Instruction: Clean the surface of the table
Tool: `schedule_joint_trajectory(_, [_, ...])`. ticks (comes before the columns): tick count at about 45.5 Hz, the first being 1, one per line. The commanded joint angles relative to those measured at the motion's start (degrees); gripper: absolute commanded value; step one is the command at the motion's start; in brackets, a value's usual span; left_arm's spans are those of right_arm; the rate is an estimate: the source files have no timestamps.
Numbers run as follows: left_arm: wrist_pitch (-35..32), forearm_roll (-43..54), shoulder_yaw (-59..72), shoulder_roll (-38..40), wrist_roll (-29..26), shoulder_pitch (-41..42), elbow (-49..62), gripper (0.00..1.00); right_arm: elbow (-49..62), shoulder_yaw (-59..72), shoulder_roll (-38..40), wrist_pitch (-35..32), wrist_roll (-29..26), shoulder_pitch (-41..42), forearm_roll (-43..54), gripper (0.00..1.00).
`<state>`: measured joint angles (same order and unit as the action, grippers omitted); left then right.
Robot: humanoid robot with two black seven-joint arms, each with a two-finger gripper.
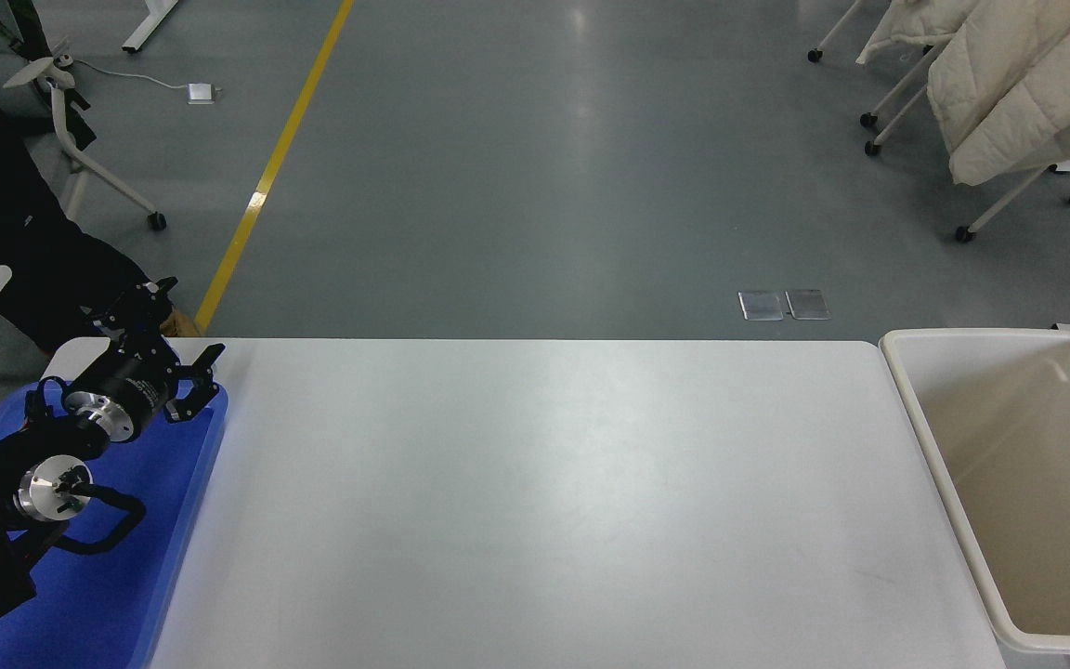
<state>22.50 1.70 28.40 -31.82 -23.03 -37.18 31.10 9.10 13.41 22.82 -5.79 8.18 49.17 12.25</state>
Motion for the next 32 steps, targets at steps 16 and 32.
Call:
schedule_joint_trajectory(16, [0.0,0.1,0.0,0.0,0.0,0.0,0.0,1.00,-36.2,-18.3,19.8,-5.3,1.2,8.3,-7.1,1.00])
schedule_joint_trajectory(32, [0.0,0.1,0.0,0.0,0.0,0.0,-0.1,1.00,-59.1,-24.7,26.1,-5.0,1.2,4.7,-6.4,1.00])
